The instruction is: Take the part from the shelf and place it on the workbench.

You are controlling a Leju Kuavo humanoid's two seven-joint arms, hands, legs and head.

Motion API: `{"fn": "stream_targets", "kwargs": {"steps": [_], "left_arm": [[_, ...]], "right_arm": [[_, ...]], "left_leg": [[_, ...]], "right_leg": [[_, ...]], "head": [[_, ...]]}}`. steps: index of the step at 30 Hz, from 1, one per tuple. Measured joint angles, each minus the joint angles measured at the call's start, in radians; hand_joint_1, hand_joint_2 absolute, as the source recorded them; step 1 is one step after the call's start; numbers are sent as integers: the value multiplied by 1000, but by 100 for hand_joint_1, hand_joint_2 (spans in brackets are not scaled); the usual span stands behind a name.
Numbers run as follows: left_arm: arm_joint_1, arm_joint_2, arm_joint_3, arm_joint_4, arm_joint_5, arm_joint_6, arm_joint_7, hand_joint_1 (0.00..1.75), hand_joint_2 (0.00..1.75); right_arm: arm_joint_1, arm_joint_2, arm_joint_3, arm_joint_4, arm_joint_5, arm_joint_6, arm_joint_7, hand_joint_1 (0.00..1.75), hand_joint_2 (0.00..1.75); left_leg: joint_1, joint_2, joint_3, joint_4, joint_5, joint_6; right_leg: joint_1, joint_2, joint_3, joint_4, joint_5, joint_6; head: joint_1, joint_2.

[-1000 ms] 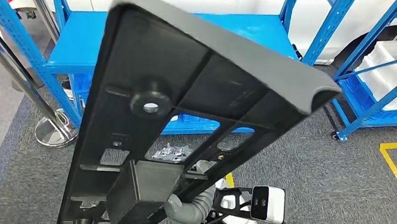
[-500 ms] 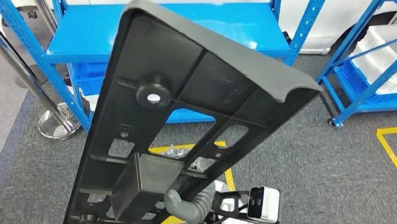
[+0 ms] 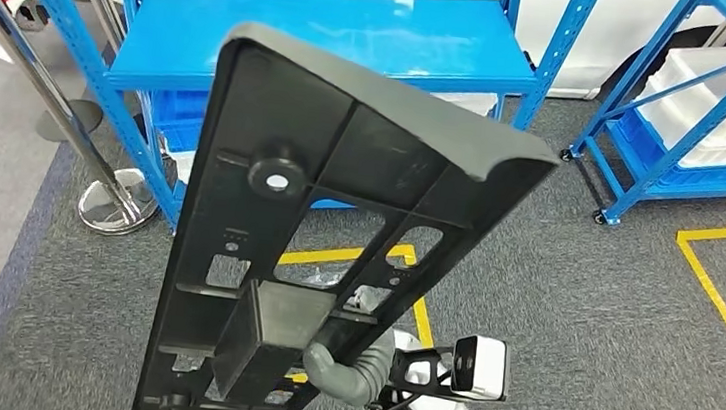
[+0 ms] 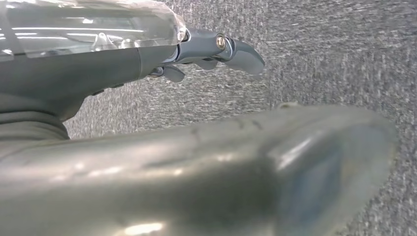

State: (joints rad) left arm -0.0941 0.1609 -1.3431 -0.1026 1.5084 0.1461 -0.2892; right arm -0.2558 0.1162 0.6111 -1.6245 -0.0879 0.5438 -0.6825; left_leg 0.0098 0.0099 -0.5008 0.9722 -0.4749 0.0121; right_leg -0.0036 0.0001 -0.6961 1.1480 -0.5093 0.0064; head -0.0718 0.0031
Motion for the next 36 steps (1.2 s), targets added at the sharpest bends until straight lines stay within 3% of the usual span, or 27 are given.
{"fn": "stream_targets", "kwargs": {"steps": [1, 2, 3, 4, 6, 8, 10, 12, 14, 16, 17, 18, 19, 22, 24, 26, 28, 29, 31, 33, 34, 36], "left_arm": [[0, 0, -1, 0, 0, 0, -1, 0, 0], [0, 0, -2, 0, 0, 0, -1, 0, 0], [0, 0, -3, 0, 0, 0, -1, 0, 0], [0, 0, -5, 0, 0, 1, -1, 0, 0], [0, -1, -8, 0, 0, 2, 5, 0, 0], [-1, -2, -10, 0, 0, 3, 13, 0, 0], [-1, -2, -10, 0, 0, 3, 16, 0, 0], [-1, -2, -11, 0, 0, 4, 17, 0, 0], [-1, -1, -11, 0, 0, 4, 17, 0, 0], [-1, -1, -12, 0, 0, 4, 17, 0, 0], [0, -1, -12, 0, 0, 4, 17, 0, 0], [0, -1, -12, 0, 0, 4, 18, 0, 0], [1, -1, -12, 0, 0, 4, 18, 0, 0], [-1, -1, -12, 0, 0, 6, 20, 0, 0], [-2, -2, -13, 0, 0, 10, 21, 0, 0], [-3, -2, -13, 0, 0, 15, 25, 0, 0], [-4, -2, -13, 0, 0, 19, 31, 0, 0], [-5, -2, -13, 0, 0, 21, 33, 0, 0], [-7, -2, -14, 0, 0, 21, 37, 0, 0], [-7, -2, -18, 0, -2, 19, 42, 0, 0], [-8, -2, -21, 0, -3, 17, 43, 0, 0], [-10, -2, -32, 0, -5, 10, 43, 0, 0]], "right_arm": [[1, -2, -4, 8, 0, 1, 0, 173, 175], [2, -4, -8, 15, 0, 3, 0, 173, 175], [4, -6, -12, 22, -1, 4, 0, 173, 175], [5, -8, -14, 27, 0, 4, 0, 173, 175], [4, -10, -16, 35, 0, 5, 0, 173, 175], [0, -10, -16, 40, 1, 6, 0, 173, 175], [-3, -10, -17, 44, 1, 6, 0, 173, 175], [-5, -10, -17, 47, 2, 6, 0, 173, 175], [-5, -9, -17, 50, 2, 6, 0, 173, 175], [-5, -8, -17, 55, 2, 7, 0, 173, 175], [-5, -8, -17, 57, 2, 7, 0, 173, 175], [-4, -8, -17, 60, 2, 7, 0, 173, 175], [-5, -8, -17, 62, 1, 7, 0, 173, 175], [-7, -8, -17, 64, -2, 6, 0, 173, 175], [-10, -8, -20, 64, -4, 5, 0, 173, 175], [-14, -8, -24, 62, -4, 5, 0, 173, 175], [-18, -8, -27, 61, -4, 9, 0, 173, 175], [-21, -8, -29, 59, -5, 12, 0, 173, 175], [-23, -8, -35, 49, -4, 15, 0, 173, 175], [-23, -8, -42, 26, 3, 8, 0, 173, 175], [-23, -7, -46, 10, 9, 0, 0, 173, 175], [-25, -5, -50, -26, 22, -20, 0, 173, 175]], "left_leg": [[-1, 1, -14, 3, 9, 3], [-3, 1, -28, 7, 16, 4], [-4, 1, -43, 12, 23, 4], [-4, 1, -57, 17, 28, 3], [-6, 1, -78, 26, 36, 0], [-10, 1, -88, 31, 44, -7], [-10, 1, -92, 32, 54, -18], [-11, 0, -100, 36, 53, -29], [-10, -2, -127, 93, 7, -38], [-4, -3, -176, 223, -66, -48], [-1, -3, -196, 283, -89, -53], [2, -3, -202, 313, -92, -57], [5, -3, -190, 304, -76, -59], [9, -3, -81, 119, 6, -60], [5, -5, -43, 45, 17, -54], [4, -6, -42, 32, 14, -43], [10, -4, -44, 23, 17, -29], [12, -3, -45, 20, 20, -21], [11, 3, -50, 20, 24, -12], [10, 11, -54, 22, 25, -9], [10, 16, -55, 24, 25, -9], [10, 27, -55, 29, 24, -11]], "right_leg": [[-1, 0, -17, 68, -43, 2], [-1, 0, -28, 125, -64, 4], [-1, 0, -26, 156, -59, 4], [-1, 0, -10, 153, -34, 2], [1, 0, 68, 55, 19, -9], [6, -1, 150, -73, 17, -21], [10, -1, 182, -129, -1, -27], [5, -3, 182, -146, 5, -36], [-2, -6, 178, -157, 16, -51], [-1, -8, 168, -157, 23, -57], [0, -8, 164, -155, 26, -57], [0, -8, 160, -153, 27, -57], [0, -8, 158, -150, 28, -56], [0, -7, 153, -140, 26, -49], [2, -6, 148, -136, 28, -39], [4, -5, 142, -134, 32, -28], [4, -4, 130, -112, 14, -18], [3, -3, 113, -75, -10, -13], [0, -1, 55, 51, -76, -7], [-3, -1, 6, 155, -106, -4], [-4, -2, 4, 160, -95, -3], [-7, -11, 54, 60, -29, -5]], "head": [[0, 0], [0, 0], [0, 0], [0, 0], [0, 0], [0, 0], [0, 0], [0, 0], [0, 0], [0, 0], [0, 0], [0, 0], [0, 0], [0, 0], [0, 0], [0, 0], [0, 0], [0, 0], [0, 0], [0, 0], [0, 0], [0, 0]]}}
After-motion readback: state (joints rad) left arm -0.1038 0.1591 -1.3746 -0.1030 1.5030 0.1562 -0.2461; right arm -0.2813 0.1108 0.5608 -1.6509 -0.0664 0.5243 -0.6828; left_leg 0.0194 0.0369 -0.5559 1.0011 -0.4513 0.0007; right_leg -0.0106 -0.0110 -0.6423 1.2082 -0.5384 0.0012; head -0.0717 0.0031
